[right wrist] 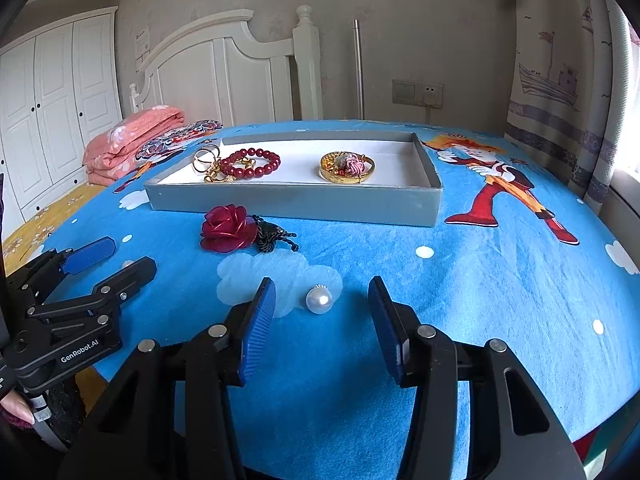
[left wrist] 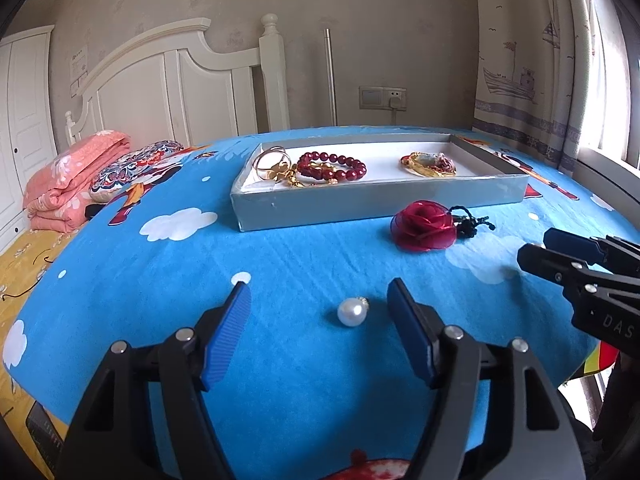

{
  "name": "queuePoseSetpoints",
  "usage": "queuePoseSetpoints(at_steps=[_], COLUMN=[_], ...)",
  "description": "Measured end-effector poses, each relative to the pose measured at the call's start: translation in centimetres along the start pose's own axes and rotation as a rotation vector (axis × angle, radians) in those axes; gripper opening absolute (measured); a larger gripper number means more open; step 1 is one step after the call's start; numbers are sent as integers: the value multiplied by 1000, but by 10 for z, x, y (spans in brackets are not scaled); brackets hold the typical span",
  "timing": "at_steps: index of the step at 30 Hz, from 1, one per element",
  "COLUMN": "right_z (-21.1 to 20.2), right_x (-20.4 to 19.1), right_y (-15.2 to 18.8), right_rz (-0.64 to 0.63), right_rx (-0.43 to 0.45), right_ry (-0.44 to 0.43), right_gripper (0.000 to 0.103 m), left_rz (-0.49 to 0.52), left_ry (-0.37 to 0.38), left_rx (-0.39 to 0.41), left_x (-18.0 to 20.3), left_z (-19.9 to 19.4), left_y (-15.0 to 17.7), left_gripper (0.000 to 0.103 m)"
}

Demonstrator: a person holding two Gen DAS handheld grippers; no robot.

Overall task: Organize jewelry
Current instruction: 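Move both open tools toward the white pearls on the bedspread, then grasp one white pearl with the right tool while the left tool grasps the other pearl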

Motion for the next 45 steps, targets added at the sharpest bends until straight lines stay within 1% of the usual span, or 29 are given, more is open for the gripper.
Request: queuePoseSetpoints(at_steps=[3, 7, 10, 12, 16, 18, 20, 22, 24, 28, 31, 33, 34, 36, 38, 40, 42, 45], right_z=[1, 4, 7, 7, 7, 7, 7, 6, 5, 5, 5, 4, 4, 4, 5, 4, 4, 4], right_x=[-3, -2, -4, -4, -4, -4, -6, -9, -12, -10, -9, -9, -8, -9, -8, -9, -9, -9], right_y=[1, -2, -3, -4, -5, -5, -5, -3, -3, -1, -1, -1, 0, 0, 0, 0, 0, 0], right_rz=[-27, -15, -25, -25, -30, -34, -46, -64, -82, -74, -73, -75, -74, -74, -73, -73, -73, -73], right_rx=[2, -5, -4, -1, 8, 11, 14, 18, 23, 26, 28, 29, 29, 30, 30, 31, 31, 31], right_ry=[21, 25, 40, 40, 39, 43, 44, 40, 41, 31, 30, 32, 32, 31, 31, 30, 30, 31], right_gripper=[47, 48, 48, 47, 33, 32, 26, 17, 14, 14, 14, 14, 14, 14, 14, 14, 14, 14], left_rz=[-53, -50, -58, -59, -58, -53, -52, -52, -51, -48, -42, -40, -39, -43, -45, -38, -21, 8], left_ry=[2, -11, -20, -22, -18, -14, -12, -10, -9, -3, 15, 27, 32, 37, 41, 39, 43, 51], left_rx=[-10, -9, -14, -14, -19, -19, -19, -20, -20, -20, -15, -8, -6, -3, -2, -2, -1, 0], left_x=[-10, -10, -12, -12, -12, -10, -10, -9, -9, -8, -6, -4, -3, -4, -4, -4, 0, 7], left_z=[3, 2, 3, 3, 2, 1, 0, 0, 0, -1, -2, -5, -6, -6, -6, -7, -7, -8], left_y=[2, 2, 2, 2, 2, 2, 2, 2, 2, 3, 3, 3, 3, 3, 3, 3, 2, 2], left_gripper=[88, 90, 94, 95, 93, 89, 89, 88, 87, 85, 78, 66, 63, 50, 44, 41, 33, 24])
Point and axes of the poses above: each gripper's, at about its wrist camera, not at the fingertips, and z roughly the way its jaws point, x to its right, y to its underside, the point moved 5 cm from there along z, roughly the way its jaws point, and after that the axes turned 1 degree about y, right-handed, at the moved point
